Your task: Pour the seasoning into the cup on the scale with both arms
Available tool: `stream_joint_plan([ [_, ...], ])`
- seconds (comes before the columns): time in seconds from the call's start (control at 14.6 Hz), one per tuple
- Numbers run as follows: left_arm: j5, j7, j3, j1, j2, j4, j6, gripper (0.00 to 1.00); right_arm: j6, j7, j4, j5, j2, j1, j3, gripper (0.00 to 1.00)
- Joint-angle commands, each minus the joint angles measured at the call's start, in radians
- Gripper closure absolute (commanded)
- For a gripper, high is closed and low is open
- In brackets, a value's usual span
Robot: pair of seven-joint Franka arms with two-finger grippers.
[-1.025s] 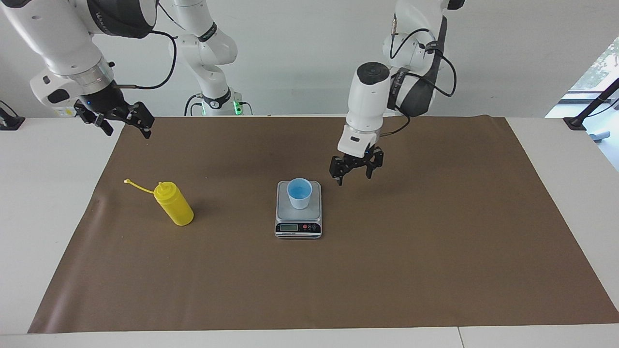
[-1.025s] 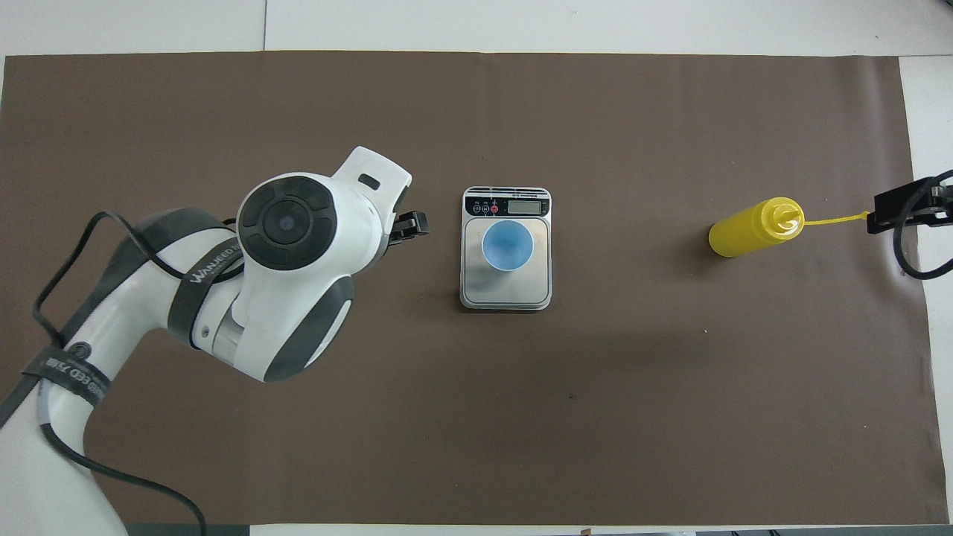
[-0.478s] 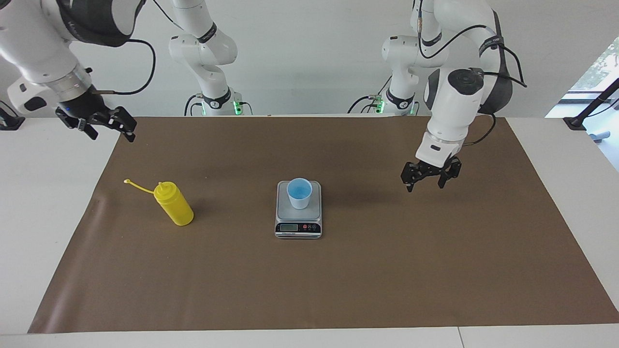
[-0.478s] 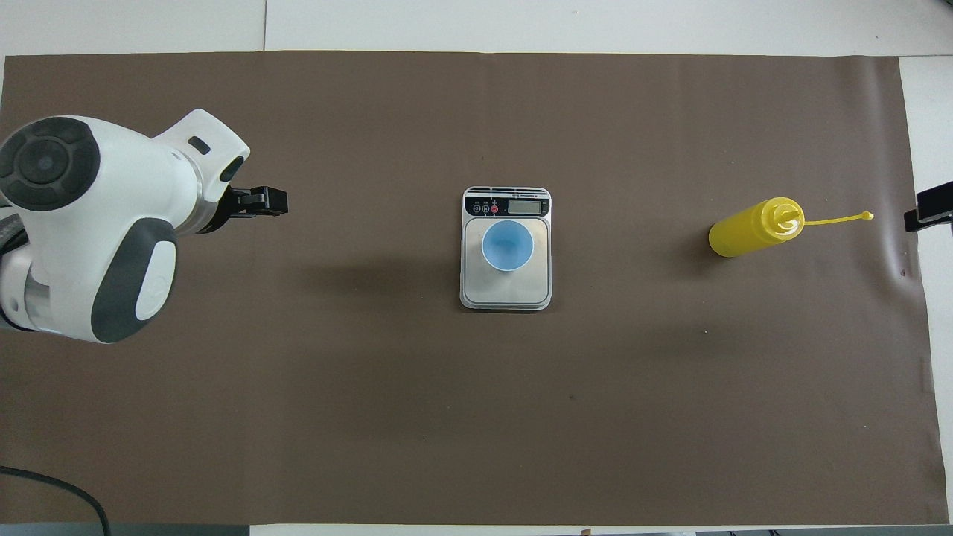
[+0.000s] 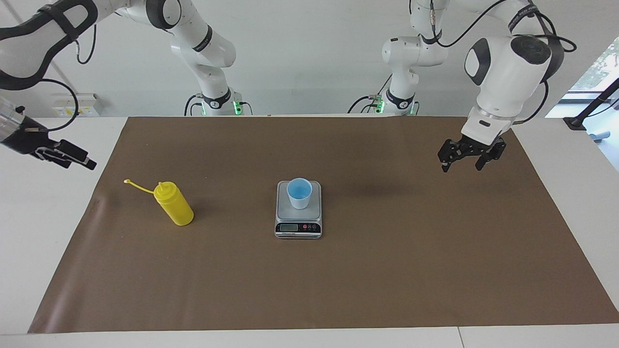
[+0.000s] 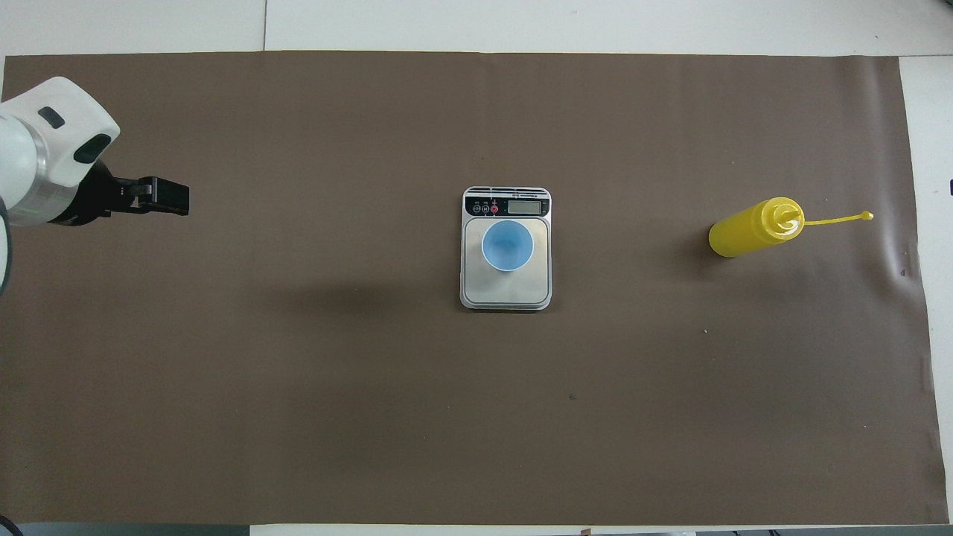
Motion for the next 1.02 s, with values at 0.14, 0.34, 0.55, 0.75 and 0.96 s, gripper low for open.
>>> stream_joint_plan([
  [0.14,-0.033,0.101,-0.001,0.056,0.015,0.167,-0.207,0.00,-0.059,0.135,0.007,0.101,-0.003,-0.049,0.005,0.00],
  [0.34,-0.065,0.103,0.000,0.063,0.010,0.207,-0.280,0.00,-0.057,0.274,-0.036,0.146,-0.020,-0.080,0.005,0.00],
  [0.55,-0.065,0.098,0.008,0.063,-0.023,0.173,-0.311,0.00,-0.089,0.299,-0.062,0.182,-0.040,-0.094,0.003,0.00],
  [0.75,-0.062,0.095,0.008,0.060,-0.053,0.129,-0.318,0.00,-0.120,0.301,-0.062,0.185,-0.043,-0.092,-0.026,0.00],
  [0.96,-0.056,0.095,0.008,0.062,-0.059,0.129,-0.321,0.00,-0.141,0.301,-0.125,0.185,-0.066,-0.083,-0.044,0.00],
])
